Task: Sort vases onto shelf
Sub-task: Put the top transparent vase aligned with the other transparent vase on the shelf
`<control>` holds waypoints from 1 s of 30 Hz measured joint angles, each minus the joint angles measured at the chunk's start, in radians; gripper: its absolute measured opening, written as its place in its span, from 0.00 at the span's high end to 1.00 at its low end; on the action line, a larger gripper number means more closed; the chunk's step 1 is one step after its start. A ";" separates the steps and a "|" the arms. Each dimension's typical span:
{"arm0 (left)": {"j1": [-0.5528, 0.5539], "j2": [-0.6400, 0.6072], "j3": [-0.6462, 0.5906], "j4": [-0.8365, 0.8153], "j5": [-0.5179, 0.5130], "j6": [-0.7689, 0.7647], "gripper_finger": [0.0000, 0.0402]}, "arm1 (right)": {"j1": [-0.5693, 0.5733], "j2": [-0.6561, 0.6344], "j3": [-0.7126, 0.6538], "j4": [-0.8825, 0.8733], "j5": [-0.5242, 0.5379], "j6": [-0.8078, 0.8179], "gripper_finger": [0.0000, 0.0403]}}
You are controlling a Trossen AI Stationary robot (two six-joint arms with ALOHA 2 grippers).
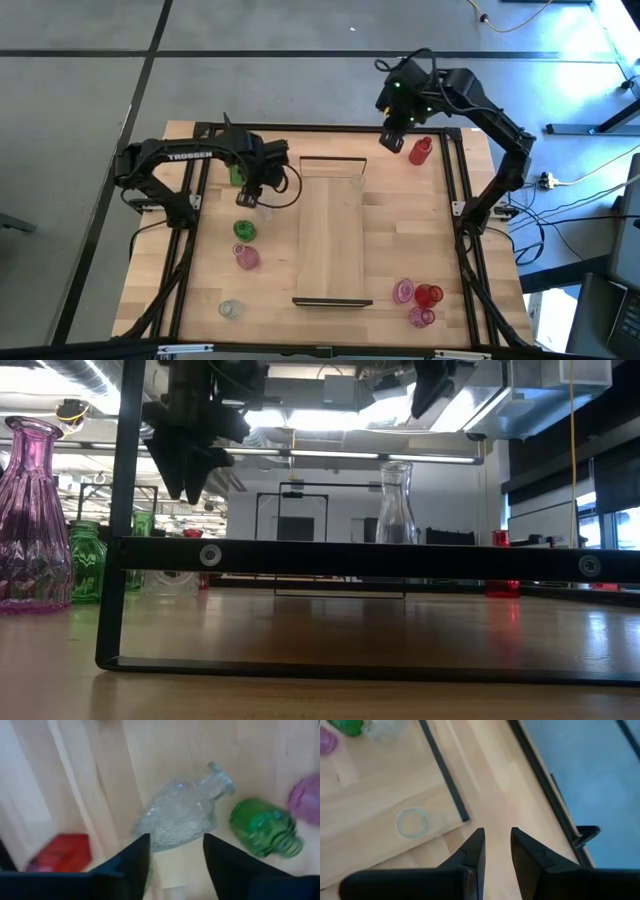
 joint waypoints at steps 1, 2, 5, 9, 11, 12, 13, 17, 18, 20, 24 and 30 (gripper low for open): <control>0.007 0.008 0.000 -0.001 0.001 0.048 0.53 | 0.000 0.000 -0.006 0.000 -0.003 0.001 0.81; 0.014 0.017 0.000 -0.001 0.001 0.086 0.51 | 0.000 0.000 -0.008 0.000 -0.006 0.001 0.81; 0.033 0.049 -0.001 -0.006 0.018 0.161 0.46 | 0.000 0.000 -0.010 0.011 -0.014 0.010 0.81; 0.037 0.114 -0.001 -0.036 0.049 0.219 0.42 | 0.000 -0.004 -0.011 0.018 -0.028 0.027 0.81; 0.043 0.121 -0.003 -0.024 0.054 0.248 0.42 | 0.000 -0.010 -0.011 0.019 -0.029 0.027 0.81; 0.047 0.119 -0.003 -0.011 0.056 0.269 0.42 | 0.000 -0.012 -0.011 0.020 -0.029 0.027 0.81; 0.051 0.118 -0.003 -0.003 0.055 0.293 0.42 | 0.000 -0.013 -0.011 0.025 -0.029 0.027 0.81; 0.068 0.119 -0.012 -0.009 0.113 0.358 0.42 | 0.000 -0.013 -0.011 0.044 -0.049 0.026 0.81; 0.070 0.118 -0.022 -0.020 0.136 0.389 0.42 | 0.000 -0.013 -0.011 0.046 -0.057 0.024 0.81; 0.078 0.119 -0.057 -0.042 0.190 0.468 0.42 | 0.000 -0.013 -0.010 0.048 -0.065 0.009 0.81; 0.079 0.119 -0.137 -0.025 0.152 0.554 0.42 | 0.000 -0.013 -0.010 0.058 -0.065 -0.003 0.81; 0.059 0.116 -0.144 0.055 -0.046 0.524 0.42 | 0.000 -0.013 -0.010 0.058 -0.082 -0.015 0.81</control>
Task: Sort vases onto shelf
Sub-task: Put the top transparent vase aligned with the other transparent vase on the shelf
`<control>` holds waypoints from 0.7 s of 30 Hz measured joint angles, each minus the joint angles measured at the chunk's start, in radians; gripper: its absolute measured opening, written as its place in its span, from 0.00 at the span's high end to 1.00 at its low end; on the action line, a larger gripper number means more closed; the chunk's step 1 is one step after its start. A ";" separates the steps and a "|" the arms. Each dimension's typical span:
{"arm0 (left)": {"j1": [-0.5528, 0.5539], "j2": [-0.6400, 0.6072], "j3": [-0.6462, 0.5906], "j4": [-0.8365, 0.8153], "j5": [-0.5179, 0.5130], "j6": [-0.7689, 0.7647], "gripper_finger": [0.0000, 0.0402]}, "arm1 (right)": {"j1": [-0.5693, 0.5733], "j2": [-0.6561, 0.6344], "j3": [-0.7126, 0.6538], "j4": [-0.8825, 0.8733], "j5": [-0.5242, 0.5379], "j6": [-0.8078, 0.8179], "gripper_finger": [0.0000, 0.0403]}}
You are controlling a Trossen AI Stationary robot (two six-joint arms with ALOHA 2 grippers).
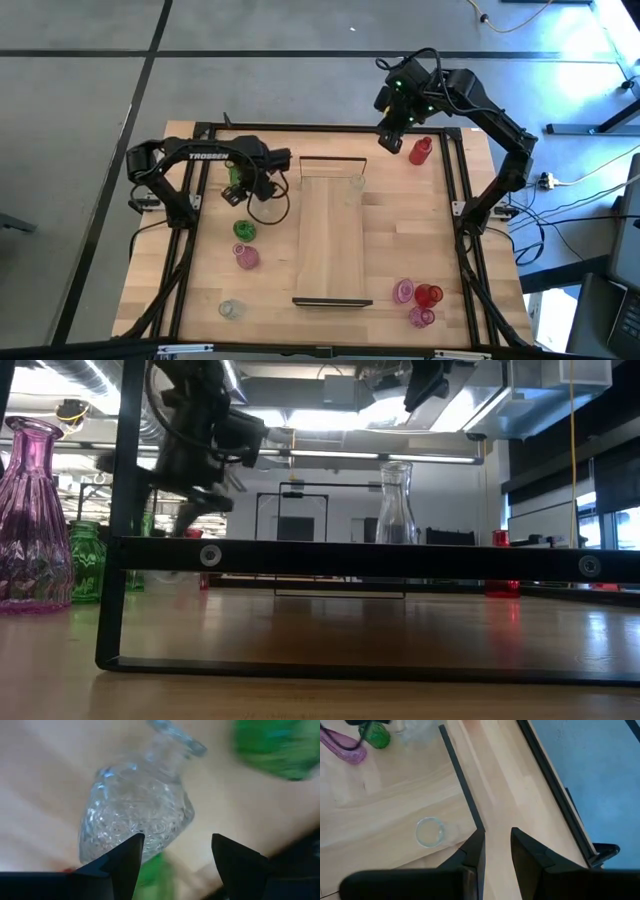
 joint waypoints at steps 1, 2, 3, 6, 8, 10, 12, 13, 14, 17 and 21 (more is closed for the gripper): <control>-0.003 0.001 0.002 0.029 -0.015 -0.002 0.42 | 0.000 0.000 0.000 0.000 -0.002 0.000 0.81; -0.007 0.001 0.003 0.057 -0.018 -0.002 0.42 | 0.000 0.000 0.000 0.000 -0.004 0.000 0.81; -0.012 0.001 0.003 0.081 -0.017 -0.002 0.42 | 0.000 0.000 0.000 0.001 -0.005 0.000 0.81; -0.023 0.001 0.003 0.155 -0.007 0.000 0.42 | 0.000 0.000 0.000 -0.001 -0.007 0.000 0.81; -0.026 0.002 0.003 0.203 -0.001 0.008 0.42 | 0.000 0.000 0.000 -0.010 -0.007 0.000 0.81; -0.026 0.002 0.002 0.235 0.006 0.025 0.42 | 0.000 0.000 0.000 -0.016 -0.007 0.000 0.81; -0.025 0.003 0.001 0.252 0.005 0.022 0.42 | 0.000 0.000 0.000 -0.016 -0.007 0.000 0.81; -0.023 0.003 0.001 0.259 0.002 0.009 0.42 | 0.000 0.000 0.000 -0.016 -0.007 0.000 0.81; -0.023 0.003 0.001 0.266 -0.017 -0.012 0.42 | 0.000 0.000 0.000 -0.016 -0.007 0.000 0.81; -0.024 0.004 0.001 0.270 -0.138 -0.105 0.42 | 0.000 0.000 0.000 -0.014 0.003 0.000 0.81; -0.022 -0.040 0.000 0.246 -0.189 -0.202 0.45 | 0.000 0.000 0.000 -0.001 0.034 0.000 0.81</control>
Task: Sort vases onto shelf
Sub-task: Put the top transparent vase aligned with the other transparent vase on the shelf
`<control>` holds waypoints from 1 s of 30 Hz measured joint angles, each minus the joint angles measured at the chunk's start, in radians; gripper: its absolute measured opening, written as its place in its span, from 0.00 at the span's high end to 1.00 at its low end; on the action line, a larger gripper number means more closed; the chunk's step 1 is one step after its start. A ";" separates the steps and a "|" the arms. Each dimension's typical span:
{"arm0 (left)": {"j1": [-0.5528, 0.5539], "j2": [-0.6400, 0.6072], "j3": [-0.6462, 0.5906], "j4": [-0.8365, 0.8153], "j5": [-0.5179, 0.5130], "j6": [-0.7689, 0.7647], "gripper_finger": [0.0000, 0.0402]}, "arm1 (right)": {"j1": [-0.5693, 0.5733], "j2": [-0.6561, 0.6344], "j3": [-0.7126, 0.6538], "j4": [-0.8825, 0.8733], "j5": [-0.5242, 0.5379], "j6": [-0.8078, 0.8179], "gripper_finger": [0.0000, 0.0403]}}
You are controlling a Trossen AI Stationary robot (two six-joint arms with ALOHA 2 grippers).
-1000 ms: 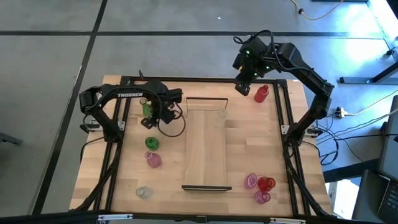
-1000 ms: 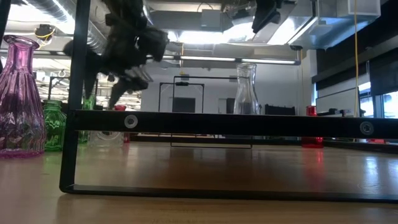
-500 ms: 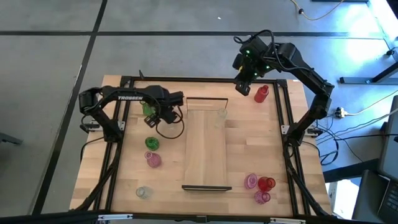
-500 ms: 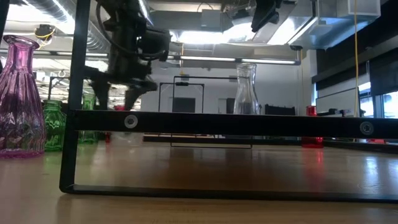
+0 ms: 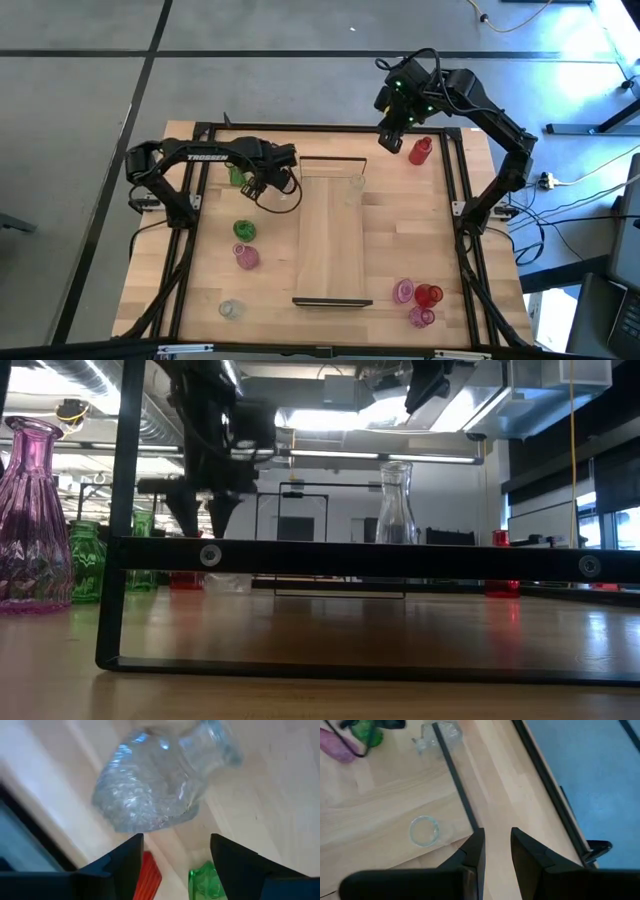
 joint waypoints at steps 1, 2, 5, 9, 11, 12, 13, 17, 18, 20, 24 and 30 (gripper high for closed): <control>-0.002 -0.017 0.000 0.000 0.011 -0.022 0.46 | 0.000 0.000 0.000 0.006 0.007 0.000 0.81; -0.005 -0.034 0.000 0.000 0.023 -0.046 0.48 | 0.000 0.000 0.000 0.012 0.011 0.000 0.81; -0.020 -0.093 0.000 0.001 0.024 -0.117 0.50 | 0.000 0.000 0.000 0.027 0.011 0.000 0.81; -0.035 -0.197 0.000 0.001 -0.023 -0.250 0.52 | 0.000 0.000 0.000 0.064 -0.010 0.006 0.81; -0.039 -0.261 0.000 0.001 -0.025 -0.369 0.52 | 0.000 0.000 -0.002 0.111 -0.064 0.017 0.81; -0.039 -0.295 0.000 0.001 -0.016 -0.448 0.52 | 0.000 0.000 -0.010 0.152 -0.105 0.021 0.81; -0.038 -0.327 0.001 0.001 0.009 -0.533 0.52 | 0.000 0.000 -0.020 0.196 -0.161 0.023 0.81; -0.017 -0.418 0.001 0.017 0.185 -0.851 0.52 | 0.030 0.010 -0.094 0.417 -0.381 0.046 0.81; -0.014 -0.424 0.002 0.021 0.217 -0.913 0.52 | 0.044 0.015 -0.112 0.468 -0.387 0.050 0.81; -0.016 -0.421 -0.002 0.021 0.241 -1.013 0.52 | 0.077 0.032 -0.146 0.537 -0.352 0.051 0.81; -0.046 -0.372 -0.061 0.060 0.245 -1.045 0.52 | 0.116 0.079 -0.156 0.590 -0.259 0.056 0.81; -0.104 -0.313 -0.200 0.183 0.056 -0.951 0.52 | 0.117 0.095 -0.154 0.582 -0.206 0.124 0.81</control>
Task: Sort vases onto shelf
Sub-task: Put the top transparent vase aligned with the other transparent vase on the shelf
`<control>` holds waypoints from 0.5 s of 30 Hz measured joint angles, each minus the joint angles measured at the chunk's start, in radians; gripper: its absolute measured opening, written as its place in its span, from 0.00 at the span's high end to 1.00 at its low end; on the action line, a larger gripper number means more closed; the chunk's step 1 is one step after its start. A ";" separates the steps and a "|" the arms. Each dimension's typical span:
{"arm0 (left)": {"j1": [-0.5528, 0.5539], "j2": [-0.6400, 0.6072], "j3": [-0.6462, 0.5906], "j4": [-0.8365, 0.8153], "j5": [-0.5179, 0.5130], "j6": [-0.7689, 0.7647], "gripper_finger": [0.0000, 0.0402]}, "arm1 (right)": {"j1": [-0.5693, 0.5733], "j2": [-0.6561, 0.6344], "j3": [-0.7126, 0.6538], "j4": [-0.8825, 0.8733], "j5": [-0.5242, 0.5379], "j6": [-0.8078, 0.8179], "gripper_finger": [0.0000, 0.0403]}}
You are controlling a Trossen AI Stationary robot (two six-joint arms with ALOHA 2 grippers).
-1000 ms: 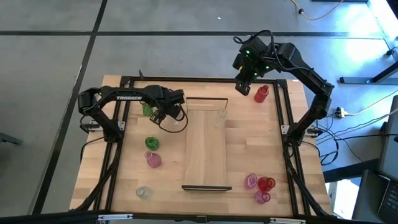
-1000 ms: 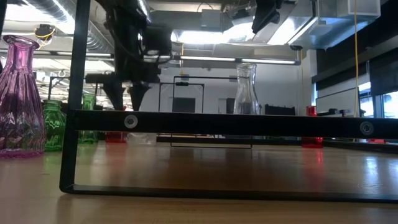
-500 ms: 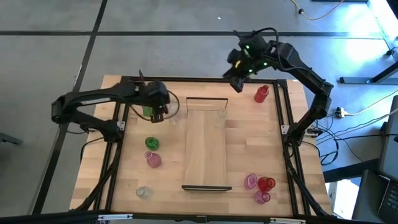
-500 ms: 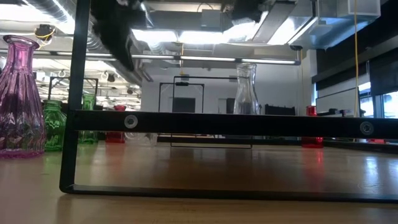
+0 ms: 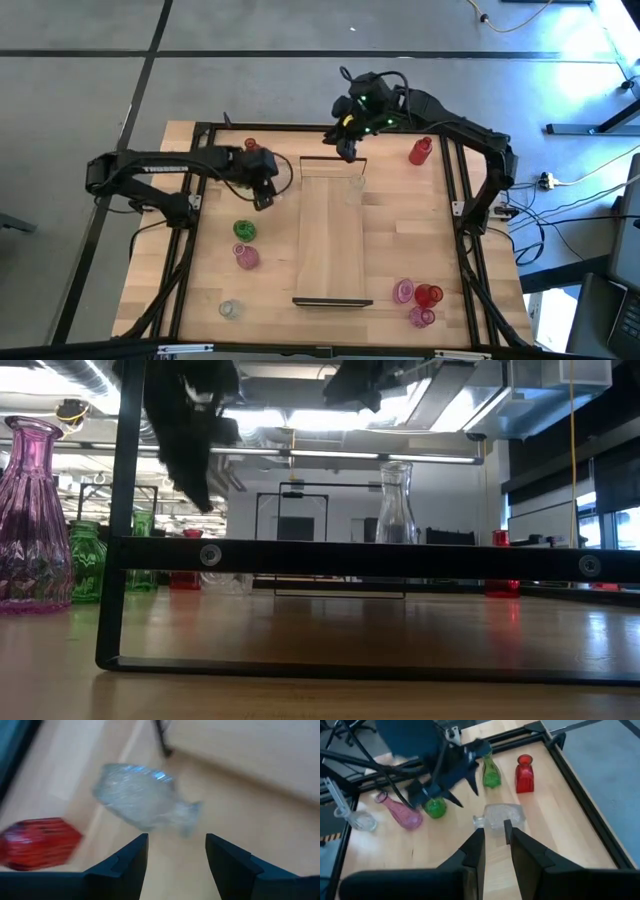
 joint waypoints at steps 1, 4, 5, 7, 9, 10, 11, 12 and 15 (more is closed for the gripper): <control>-0.010 0.009 -0.026 0.023 -0.040 0.017 0.52 | -0.006 -0.003 0.000 0.001 -0.001 0.005 0.81; -0.035 0.032 -0.099 0.124 -0.104 0.032 0.52 | -0.022 -0.021 0.000 -0.002 0.000 0.027 0.81; -0.045 0.041 -0.120 0.145 -0.118 0.032 0.52 | -0.029 -0.030 0.000 -0.004 -0.001 0.033 0.81; -0.064 0.061 -0.152 0.194 -0.145 0.031 0.52 | -0.042 -0.050 0.000 -0.013 -0.007 0.039 0.81; -0.082 0.071 -0.164 0.226 -0.177 0.031 0.52 | -0.042 -0.070 0.000 -0.021 -0.006 0.040 0.81; -0.088 0.074 -0.164 0.242 -0.191 0.034 0.52 | -0.049 -0.079 0.000 -0.027 -0.006 0.039 0.81; -0.092 0.075 -0.164 0.269 -0.195 0.046 0.52 | -0.052 -0.088 0.000 -0.031 -0.005 0.038 0.81; -0.095 0.076 -0.164 0.294 -0.190 0.052 0.52 | -0.052 -0.096 0.000 -0.034 -0.007 0.038 0.81; -0.099 0.076 -0.164 0.360 -0.107 0.065 0.52 | -0.056 -0.119 0.000 -0.044 -0.003 0.027 0.81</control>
